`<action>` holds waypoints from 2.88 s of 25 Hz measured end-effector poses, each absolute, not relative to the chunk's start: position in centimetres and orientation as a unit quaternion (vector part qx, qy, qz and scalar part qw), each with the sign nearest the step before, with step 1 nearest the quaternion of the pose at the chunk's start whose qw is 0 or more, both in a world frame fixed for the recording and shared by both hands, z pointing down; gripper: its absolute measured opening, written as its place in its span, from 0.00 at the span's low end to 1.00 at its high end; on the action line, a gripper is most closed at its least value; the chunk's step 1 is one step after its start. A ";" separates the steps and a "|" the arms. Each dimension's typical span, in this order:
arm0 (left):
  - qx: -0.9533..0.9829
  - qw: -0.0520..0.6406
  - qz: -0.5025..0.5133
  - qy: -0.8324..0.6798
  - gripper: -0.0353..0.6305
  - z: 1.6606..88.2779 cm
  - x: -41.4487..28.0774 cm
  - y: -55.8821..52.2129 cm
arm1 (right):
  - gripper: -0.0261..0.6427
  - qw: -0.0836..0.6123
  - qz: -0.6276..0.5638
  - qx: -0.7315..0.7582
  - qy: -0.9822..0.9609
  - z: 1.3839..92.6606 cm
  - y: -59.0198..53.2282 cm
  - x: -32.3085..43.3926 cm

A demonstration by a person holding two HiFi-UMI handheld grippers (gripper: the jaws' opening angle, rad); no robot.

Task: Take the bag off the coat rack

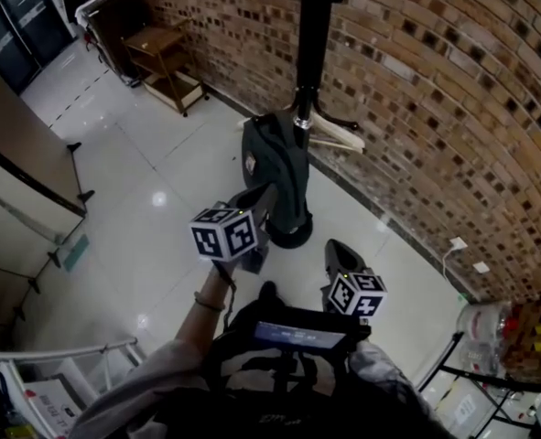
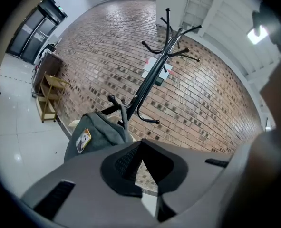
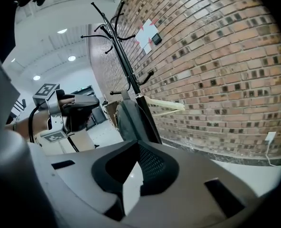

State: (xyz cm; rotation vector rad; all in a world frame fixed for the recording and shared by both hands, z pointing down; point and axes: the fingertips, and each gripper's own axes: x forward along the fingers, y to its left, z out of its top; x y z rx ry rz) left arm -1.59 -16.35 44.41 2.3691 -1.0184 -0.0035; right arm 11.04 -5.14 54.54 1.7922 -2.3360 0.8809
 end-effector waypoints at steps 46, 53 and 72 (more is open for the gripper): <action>0.882 0.309 0.085 -0.345 0.28 44.2 3.9 -32.3 | 0.04 0.033 0.274 0.576 -0.770 52.3 -20.3 12.0; 0.881 0.286 0.108 -0.362 0.22 44.7 4.4 -32.5 | 0.04 0.053 0.261 0.569 -0.778 51.1 -22.3 11.8; 0.895 0.248 0.086 -0.360 0.13 44.4 4.3 -32.5 | 0.04 0.072 0.202 0.544 -0.811 46.4 -27.3 9.9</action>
